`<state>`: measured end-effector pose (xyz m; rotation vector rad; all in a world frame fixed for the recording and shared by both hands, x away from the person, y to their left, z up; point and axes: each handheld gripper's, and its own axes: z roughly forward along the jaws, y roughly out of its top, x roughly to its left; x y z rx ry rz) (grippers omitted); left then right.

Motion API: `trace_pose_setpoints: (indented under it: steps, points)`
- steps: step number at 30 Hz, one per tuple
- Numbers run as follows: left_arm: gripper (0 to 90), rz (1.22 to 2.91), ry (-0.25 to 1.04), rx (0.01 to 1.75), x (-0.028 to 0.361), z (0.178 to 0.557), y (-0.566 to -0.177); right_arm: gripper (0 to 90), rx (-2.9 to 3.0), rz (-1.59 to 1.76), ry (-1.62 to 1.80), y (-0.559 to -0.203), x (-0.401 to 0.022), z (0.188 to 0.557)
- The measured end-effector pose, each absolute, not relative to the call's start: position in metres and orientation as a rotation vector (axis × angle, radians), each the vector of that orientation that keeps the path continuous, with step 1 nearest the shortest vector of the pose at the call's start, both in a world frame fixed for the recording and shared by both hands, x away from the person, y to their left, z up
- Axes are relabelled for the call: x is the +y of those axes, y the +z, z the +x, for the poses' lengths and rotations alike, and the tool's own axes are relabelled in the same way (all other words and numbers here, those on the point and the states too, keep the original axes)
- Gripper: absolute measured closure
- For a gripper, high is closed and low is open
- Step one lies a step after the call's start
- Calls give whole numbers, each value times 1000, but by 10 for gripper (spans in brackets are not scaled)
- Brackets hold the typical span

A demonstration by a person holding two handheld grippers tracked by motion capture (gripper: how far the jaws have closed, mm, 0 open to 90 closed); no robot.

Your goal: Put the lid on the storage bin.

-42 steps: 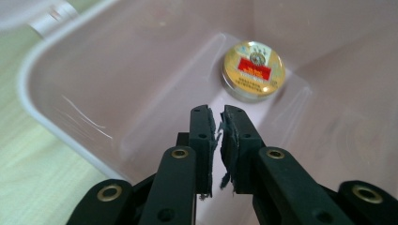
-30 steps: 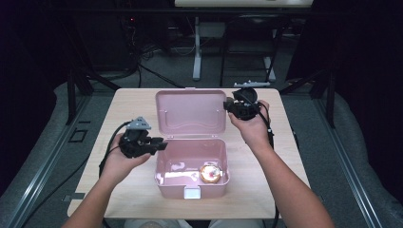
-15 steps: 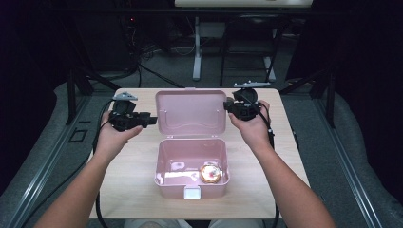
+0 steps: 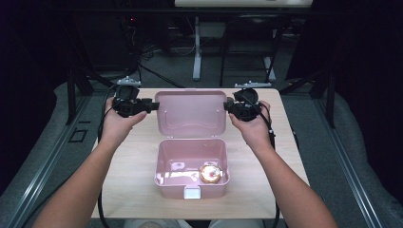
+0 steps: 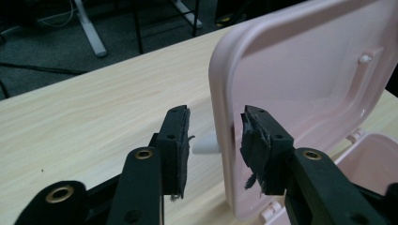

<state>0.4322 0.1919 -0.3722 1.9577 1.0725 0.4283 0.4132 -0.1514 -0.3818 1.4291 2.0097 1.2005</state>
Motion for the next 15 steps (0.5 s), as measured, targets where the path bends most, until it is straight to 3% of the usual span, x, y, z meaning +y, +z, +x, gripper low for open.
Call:
trace_pose_setpoints:
  steps: [15]
  points:
    - [800,1935,488,1055,180,440,-363,874,2010,1418,1206,-381,-152,411]
